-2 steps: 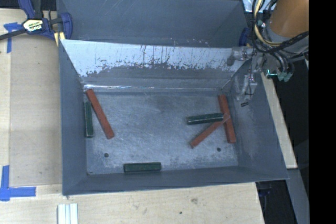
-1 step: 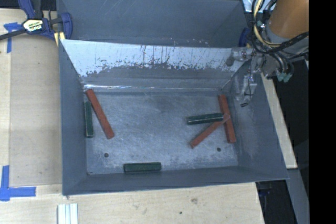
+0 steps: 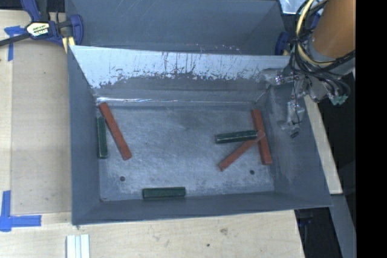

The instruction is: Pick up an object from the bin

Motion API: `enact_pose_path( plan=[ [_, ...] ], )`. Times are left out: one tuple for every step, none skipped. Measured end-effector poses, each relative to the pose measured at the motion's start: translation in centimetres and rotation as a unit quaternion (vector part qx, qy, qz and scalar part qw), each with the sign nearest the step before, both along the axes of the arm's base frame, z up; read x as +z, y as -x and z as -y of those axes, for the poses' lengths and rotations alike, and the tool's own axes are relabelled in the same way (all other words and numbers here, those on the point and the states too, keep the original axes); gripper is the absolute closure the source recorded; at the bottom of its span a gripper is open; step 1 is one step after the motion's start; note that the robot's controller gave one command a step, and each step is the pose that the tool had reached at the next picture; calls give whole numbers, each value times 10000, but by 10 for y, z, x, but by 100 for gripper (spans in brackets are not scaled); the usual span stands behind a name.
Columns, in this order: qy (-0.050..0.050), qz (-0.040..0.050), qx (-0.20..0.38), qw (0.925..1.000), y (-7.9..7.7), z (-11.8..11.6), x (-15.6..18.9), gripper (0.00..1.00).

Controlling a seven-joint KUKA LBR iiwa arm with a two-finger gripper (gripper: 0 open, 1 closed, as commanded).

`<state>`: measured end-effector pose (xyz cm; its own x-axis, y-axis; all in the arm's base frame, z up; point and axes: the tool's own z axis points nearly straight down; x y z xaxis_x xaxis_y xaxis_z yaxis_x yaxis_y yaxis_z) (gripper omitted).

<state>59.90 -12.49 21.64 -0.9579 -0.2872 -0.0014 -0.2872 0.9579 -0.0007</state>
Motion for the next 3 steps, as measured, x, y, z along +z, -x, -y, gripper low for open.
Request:
enact_pose_path(
  plan=[
    [2, 31, 566, 9984, 9, -27, -62, 0],
    [1, 29, -133, 9999, 10, -5, -129, 0],
    [-5, 9, 539, 9985, 57, -59, -138, 100]
  ],
)
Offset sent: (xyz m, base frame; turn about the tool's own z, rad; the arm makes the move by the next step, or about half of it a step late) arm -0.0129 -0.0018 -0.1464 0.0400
